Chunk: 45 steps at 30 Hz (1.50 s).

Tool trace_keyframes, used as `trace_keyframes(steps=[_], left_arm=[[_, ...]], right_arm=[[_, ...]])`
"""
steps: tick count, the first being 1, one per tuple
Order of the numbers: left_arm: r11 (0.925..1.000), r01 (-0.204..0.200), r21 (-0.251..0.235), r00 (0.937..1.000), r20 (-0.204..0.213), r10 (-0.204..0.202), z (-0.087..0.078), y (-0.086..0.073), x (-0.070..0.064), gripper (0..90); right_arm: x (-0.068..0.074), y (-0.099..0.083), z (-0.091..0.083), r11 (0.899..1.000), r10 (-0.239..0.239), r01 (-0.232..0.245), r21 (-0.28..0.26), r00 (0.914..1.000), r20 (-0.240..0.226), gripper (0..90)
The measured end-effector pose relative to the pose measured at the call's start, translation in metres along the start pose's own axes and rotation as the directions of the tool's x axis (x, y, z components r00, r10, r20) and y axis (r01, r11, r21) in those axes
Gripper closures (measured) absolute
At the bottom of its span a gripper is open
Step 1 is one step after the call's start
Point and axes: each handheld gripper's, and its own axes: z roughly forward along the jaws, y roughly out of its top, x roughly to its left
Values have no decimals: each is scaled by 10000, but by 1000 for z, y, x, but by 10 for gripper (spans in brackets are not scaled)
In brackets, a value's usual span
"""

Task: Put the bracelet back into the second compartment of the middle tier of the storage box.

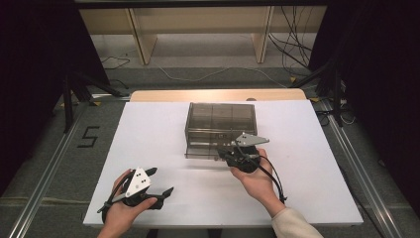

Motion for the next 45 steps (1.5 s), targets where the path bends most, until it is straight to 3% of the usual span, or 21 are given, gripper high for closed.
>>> trace_keyframes(steps=[45], left_arm=[[10000,18,-52,10000,-9,-18,0,0,0,164]], right_arm=[[-8,10,9,9999,114,-113,-127,9999,88,891]])
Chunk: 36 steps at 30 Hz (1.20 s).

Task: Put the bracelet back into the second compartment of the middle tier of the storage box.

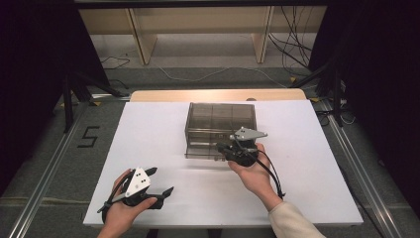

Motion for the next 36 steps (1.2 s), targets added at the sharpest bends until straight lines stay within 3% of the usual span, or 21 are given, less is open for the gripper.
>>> trace_keyframes(steps=[36], left_arm=[[10000,-8,-26,10000,-9,8,0,0,0,164]], right_arm=[[-2,5,5,10000,75,-75,-61,10000,-11,891]])
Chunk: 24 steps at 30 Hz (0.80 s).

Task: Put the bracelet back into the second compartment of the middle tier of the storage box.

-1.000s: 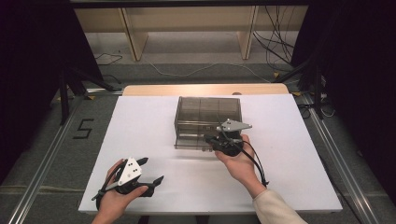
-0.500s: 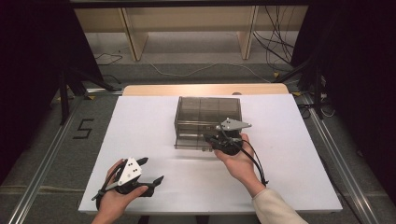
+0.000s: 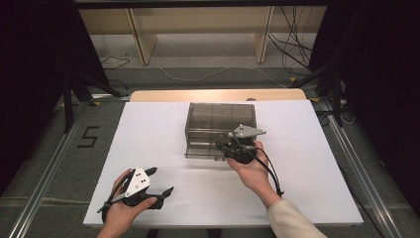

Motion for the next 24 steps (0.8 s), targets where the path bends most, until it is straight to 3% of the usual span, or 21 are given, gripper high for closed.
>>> trace_keyframes(steps=[24], left_arm=[[10000,-6,-3,10000,-1,6,0,0,0,164]], right_arm=[[-4,3,6,10000,65,-66,-59,10000,-33,891]])
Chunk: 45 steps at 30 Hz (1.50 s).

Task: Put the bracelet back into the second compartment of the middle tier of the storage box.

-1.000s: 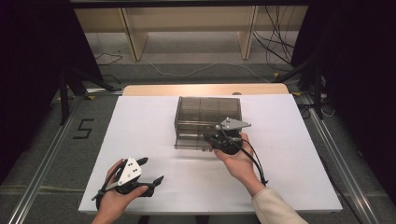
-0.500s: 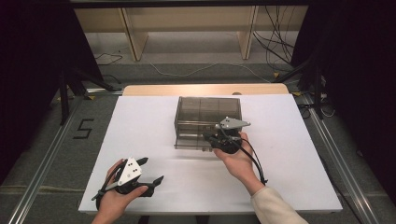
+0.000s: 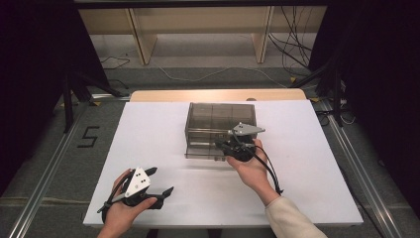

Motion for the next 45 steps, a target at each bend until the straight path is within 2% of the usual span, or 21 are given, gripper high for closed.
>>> trace_keyframes(steps=[13,38,45], left_arm=[[10000,-9,-3,10000,2,9,0,0,0,164],[10000,11,-9,10000,5,-11,0,0,0,163],[10000,19,14,10000,14,-19,0,0,0,163]], right_arm=[[-2,0,5,9999,116,-115,80,9999,-32,891],[-2,-1,18,9994,44,-39,337,9999,-127,890],[-2,-3,24,9984,7,1,562,9999,-144,890]])
